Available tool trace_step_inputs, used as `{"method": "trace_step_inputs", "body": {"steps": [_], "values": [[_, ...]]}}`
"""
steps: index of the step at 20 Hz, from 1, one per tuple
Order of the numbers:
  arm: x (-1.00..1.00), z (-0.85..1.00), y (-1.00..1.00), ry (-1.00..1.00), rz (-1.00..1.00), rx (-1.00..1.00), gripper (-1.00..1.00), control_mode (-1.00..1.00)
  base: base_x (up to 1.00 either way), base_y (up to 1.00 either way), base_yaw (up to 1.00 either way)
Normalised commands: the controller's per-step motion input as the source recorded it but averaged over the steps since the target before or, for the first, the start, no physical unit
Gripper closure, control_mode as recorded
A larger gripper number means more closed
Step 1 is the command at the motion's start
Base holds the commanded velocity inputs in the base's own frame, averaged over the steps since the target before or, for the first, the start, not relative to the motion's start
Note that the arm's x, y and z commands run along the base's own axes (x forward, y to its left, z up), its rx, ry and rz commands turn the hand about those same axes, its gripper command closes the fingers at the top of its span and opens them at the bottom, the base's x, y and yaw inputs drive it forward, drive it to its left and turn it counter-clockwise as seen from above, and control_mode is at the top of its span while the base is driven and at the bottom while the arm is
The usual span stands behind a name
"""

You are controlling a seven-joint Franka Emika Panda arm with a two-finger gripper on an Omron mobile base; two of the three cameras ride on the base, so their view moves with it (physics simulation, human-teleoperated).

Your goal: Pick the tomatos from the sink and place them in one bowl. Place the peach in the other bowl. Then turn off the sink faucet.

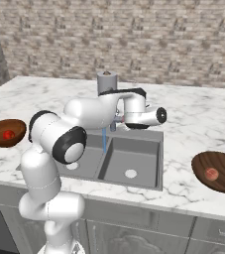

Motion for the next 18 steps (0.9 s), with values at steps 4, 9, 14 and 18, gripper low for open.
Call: {"method": "trace_step_inputs", "body": {"steps": [4, 9, 14, 18], "values": [[0.29, -0.14, -0.01, -0.04, 0.00, 0.03, -1.00, -1.00, 0.00, 0.00, 0.00], [0.40, -0.10, -0.01, -0.03, 0.00, 0.04, -1.00, -1.00, 0.00, 0.00, 0.00], [0.47, -0.08, -0.03, -0.02, 0.00, 0.05, -1.00, -1.00, 0.00, 0.00, 0.00], [0.39, -0.11, -0.18, -0.01, 0.00, 0.05, -1.00, -1.00, 0.00, 0.00, 0.00]]}}
